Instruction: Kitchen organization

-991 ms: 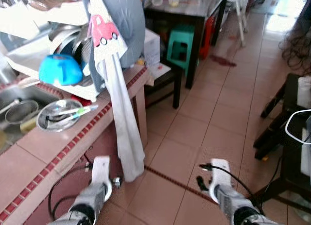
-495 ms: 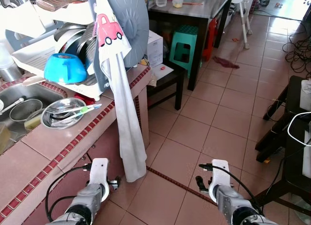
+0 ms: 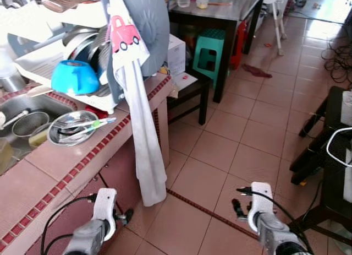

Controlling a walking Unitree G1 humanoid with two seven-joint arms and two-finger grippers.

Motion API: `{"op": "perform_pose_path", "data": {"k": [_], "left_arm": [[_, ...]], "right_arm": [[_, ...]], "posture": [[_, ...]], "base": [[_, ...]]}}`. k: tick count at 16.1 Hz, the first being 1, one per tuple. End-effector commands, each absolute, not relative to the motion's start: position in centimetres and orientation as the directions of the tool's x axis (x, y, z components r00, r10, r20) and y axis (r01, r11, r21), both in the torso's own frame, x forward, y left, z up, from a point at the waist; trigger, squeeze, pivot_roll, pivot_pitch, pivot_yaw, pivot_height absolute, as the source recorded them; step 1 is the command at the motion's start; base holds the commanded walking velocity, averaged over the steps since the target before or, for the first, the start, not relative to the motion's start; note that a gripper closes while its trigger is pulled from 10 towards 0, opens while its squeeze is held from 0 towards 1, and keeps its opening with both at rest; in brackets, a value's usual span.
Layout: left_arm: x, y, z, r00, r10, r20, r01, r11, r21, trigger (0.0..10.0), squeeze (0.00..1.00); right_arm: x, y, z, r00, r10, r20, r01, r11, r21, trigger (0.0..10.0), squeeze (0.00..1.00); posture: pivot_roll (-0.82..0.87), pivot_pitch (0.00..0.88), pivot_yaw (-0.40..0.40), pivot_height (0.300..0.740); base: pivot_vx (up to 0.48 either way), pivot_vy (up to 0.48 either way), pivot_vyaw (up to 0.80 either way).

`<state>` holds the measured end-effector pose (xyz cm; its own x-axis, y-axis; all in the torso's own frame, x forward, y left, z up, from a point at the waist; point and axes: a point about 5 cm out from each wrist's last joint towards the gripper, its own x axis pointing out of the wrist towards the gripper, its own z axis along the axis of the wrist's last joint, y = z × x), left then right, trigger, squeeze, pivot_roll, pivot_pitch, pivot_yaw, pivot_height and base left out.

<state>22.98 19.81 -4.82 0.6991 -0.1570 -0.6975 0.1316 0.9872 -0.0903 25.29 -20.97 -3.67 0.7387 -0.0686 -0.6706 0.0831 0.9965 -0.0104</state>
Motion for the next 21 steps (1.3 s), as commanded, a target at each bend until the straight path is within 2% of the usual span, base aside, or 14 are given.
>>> {"op": "perform_pose_path", "data": {"k": [1, 4, 6, 9, 10, 12, 14, 16, 17, 21], "left_arm": [[23.5, 19.6, -4.2, 0.723, -0.18, -0.667, 0.16, 0.983, -0.091, 10.0, 0.0], [22.8, 18.7, -0.8, 0.831, -0.219, -0.512, 0.216, 0.974, -0.066, 10.0, 0.0], [22.9, 19.0, 2.2, 0.911, -0.217, -0.349, 0.232, 0.973, 0.0, 10.0, 0.0], [23.7, 19.5, 4.5, 0.949, -0.182, -0.257, 0.19, 0.982, 0.006, 10.0, 0.0], [24.6, 19.6, 6.3, 0.968, -0.145, -0.203, 0.157, 0.987, 0.043, 10.0, 0.0], [25.0, 19.4, 7.2, 0.976, -0.136, -0.17, 0.15, 0.986, 0.069, 10.0, 0.0], [25.3, 18.1, 9.4, 0.978, -0.162, -0.128, 0.174, 0.981, 0.089, 10.0, 0.0], [25.9, 17.0, 10.0, 0.977, -0.163, -0.138, 0.18, 0.977, 0.113, 10.0, 0.0], [26.2, 16.4, 10.5, 0.977, -0.179, -0.118, 0.188, 0.98, 0.072, 10.0, 0.0], [26.8, 15.1, 12.7, 0.985, -0.168, -0.034, 0.169, 0.984, 0.058, 10.0, 0.0]], "right_arm": [[25.3, -21.1, -3.6, 0.75, -0.06, -0.658, 0.072, 0.997, -0.008, 10.0, 0.0], [25.6, -21.7, -1.7, 0.832, -0.01, -0.555, 0.001, 1.0, -0.015, 10.0, 0.0], [26.2, -21.0, 0.6, 0.888, 0.079, -0.453, -0.062, 0.997, 0.052, 10.0, 0.0], [27.5, -20.4, 3.3, 0.93, 0.115, -0.35, -0.109, 0.993, 0.036, 10.0, 0.0], [28.3, -20.1, 5.7, 0.961, 0.119, -0.248, -0.119, 0.993, 0.017, 10.0, 0.0], [28.4, -20.0, 6.7, 0.972, 0.114, -0.203, -0.111, 0.993, 0.029, 10.0, 0.0], [27.0, -19.6, 9.3, 0.977, 0.16, -0.137, -0.16, 0.987, 0.013, 10.0, 0.0], [26.2, -19.7, 10.0, 0.978, 0.166, -0.13, -0.17, 0.985, -0.021, 10.0, 0.0], [26.3, -19.7, 10.0, 0.977, 0.165, -0.134, -0.168, 0.986, -0.015, 10.0, 0.0], [26.4, -18.6, 10.4, 0.975, 0.178, -0.133, -0.18, 0.984, 0.0, 10.0, 0.0]], "posture": [[-0.01, 0.009, 0.047, 0.74], [-0.01, 0.026, 0.042, 0.74], [-0.01, 0.034, 0.043, 0.74], [-0.01, 0.034, 0.05, 0.74], [-0.02, 0.031, 0.052, 0.74], [-0.02, 0.031, 0.056, 0.74], [-0.02, 0.034, 0.061, 0.74], [-0.03, 0.034, 0.065, 0.74], [-0.03, 0.033, 0.066, 0.74], [-0.03, 0.031, 0.069, 0.74]], "base": [[0.0, 0.0, 0.0], [0.0, 0.0, 0.0], [0.0, 0.0, 0.0], [0.0, 0.0, 0.0], [0.0, 0.0, 0.0], [0.0, 0.0, 0.0], [0.0, 0.0, 0.0], [0.0, 0.0, 0.0], [0.0, 0.0, 0.0], [0.0, 0.0, 0.72]]}}
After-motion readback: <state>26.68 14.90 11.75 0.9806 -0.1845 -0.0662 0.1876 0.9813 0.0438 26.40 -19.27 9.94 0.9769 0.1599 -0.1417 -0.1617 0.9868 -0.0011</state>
